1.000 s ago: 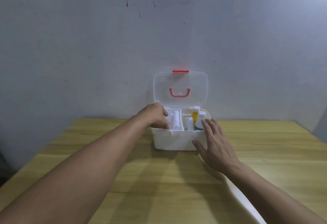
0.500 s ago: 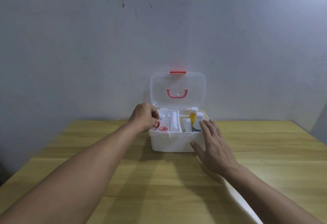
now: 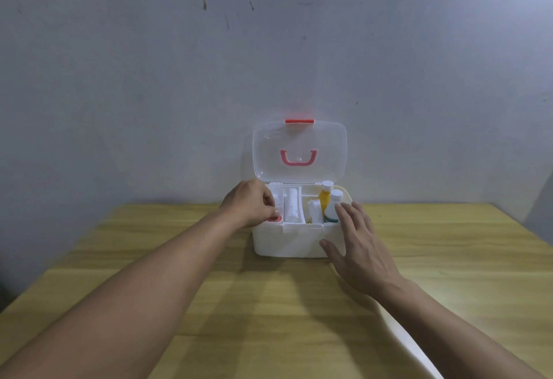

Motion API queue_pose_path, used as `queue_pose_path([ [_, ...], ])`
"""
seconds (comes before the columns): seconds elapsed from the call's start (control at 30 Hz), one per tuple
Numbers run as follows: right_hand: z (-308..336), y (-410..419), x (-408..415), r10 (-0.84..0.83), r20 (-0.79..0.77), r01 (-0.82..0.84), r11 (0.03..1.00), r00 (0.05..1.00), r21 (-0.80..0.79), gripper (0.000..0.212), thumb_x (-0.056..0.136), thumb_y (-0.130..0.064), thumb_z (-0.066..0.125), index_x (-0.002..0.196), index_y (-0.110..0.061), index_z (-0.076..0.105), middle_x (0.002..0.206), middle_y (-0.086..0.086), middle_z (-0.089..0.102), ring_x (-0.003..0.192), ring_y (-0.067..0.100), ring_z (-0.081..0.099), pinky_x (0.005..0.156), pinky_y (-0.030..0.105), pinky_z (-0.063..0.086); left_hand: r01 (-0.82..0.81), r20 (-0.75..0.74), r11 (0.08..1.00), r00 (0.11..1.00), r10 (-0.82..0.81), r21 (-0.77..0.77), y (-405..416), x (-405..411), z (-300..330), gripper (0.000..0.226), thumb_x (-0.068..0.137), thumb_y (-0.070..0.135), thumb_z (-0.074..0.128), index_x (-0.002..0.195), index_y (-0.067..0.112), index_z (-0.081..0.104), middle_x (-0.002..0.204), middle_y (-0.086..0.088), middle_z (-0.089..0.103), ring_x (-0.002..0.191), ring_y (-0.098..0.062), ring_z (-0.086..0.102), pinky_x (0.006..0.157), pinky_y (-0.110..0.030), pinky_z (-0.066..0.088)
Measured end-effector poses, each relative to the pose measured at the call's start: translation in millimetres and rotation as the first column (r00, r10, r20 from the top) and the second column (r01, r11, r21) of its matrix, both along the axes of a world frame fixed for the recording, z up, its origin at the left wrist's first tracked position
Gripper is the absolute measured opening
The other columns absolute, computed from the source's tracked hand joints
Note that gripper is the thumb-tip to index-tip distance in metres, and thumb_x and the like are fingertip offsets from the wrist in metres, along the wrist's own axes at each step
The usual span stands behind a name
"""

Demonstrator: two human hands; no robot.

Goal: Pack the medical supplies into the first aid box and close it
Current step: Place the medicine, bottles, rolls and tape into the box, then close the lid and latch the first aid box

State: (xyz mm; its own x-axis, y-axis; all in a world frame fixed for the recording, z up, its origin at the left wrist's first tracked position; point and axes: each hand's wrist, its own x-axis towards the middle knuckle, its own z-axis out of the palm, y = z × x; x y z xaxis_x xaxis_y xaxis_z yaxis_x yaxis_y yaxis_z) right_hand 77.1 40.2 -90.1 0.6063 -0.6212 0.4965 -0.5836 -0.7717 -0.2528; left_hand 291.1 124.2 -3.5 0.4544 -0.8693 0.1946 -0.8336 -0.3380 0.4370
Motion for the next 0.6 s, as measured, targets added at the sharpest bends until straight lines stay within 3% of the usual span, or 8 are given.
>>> queue_pose_path([
  [0.17, -1, 0, -2, 0.003, 0.001, -0.003, 1.0, 1.0, 0.004, 0.086, 0.084, -0.063, 0.024, 0.149, -0.008, 0.022, 0.157, 0.007, 0.025, 0.148, 0.024, 0.01, 0.12, 0.036, 0.017, -0.032, -0.051, 0.997, 0.998, 0.028, -0.07, -11, 7, 7, 0.035, 0.076, 0.03, 0.076, 0.108, 0.015, 0.07, 0.106, -0.002, 0.07, 0.085, -0.018, 0.066, 0.082, -0.032, 0.052],
  [0.23, -1, 1, -2, 0.0, 0.0, 0.0, 1.0, 1.0, 0.003, 0.086, 0.084, -0.063, 0.024, 0.151, -0.008, 0.019, 0.159, 0.006, 0.021, 0.149, 0.023, 0.009, 0.12, 0.035, 0.017, -0.059, -0.025, 0.987, 0.998, 0.056, -0.152, -21, 12, 17, 0.041, 0.08, 0.028, 0.072, 0.117, 0.012, 0.066, 0.116, -0.006, 0.068, 0.096, -0.023, 0.065, 0.088, -0.033, 0.051],
  [0.37, -2, 1, -2, -0.008, -0.021, 0.009, 1.0, 1.0, 0.013, 0.087, 0.083, -0.064, 0.021, 0.152, -0.01, 0.015, 0.16, 0.004, 0.016, 0.149, 0.021, 0.004, 0.12, 0.035, 0.017, -0.074, 0.076, 0.96, 0.992, 0.098, -0.269, -47, 25, 44, 0.055, 0.08, 0.025, 0.069, 0.131, 0.011, 0.054, 0.136, -0.012, 0.053, 0.126, -0.03, 0.048, 0.104, -0.038, 0.042],
  [0.6, -1, 0, -5, 0.001, -0.021, -0.001, 1.0, 1.0, 0.013, 0.079, 0.09, -0.059, 0.032, 0.152, -0.013, 0.015, 0.16, 0.001, 0.016, 0.149, 0.017, 0.001, 0.121, 0.036, 0.015, -0.02, 0.099, 0.975, 0.994, 0.043, -0.221, -85, 39, 77, 0.077, 0.078, 0.01, 0.059, 0.147, 0.008, 0.025, 0.156, -0.008, 0.025, 0.144, -0.028, 0.021, 0.116, -0.038, 0.027],
])
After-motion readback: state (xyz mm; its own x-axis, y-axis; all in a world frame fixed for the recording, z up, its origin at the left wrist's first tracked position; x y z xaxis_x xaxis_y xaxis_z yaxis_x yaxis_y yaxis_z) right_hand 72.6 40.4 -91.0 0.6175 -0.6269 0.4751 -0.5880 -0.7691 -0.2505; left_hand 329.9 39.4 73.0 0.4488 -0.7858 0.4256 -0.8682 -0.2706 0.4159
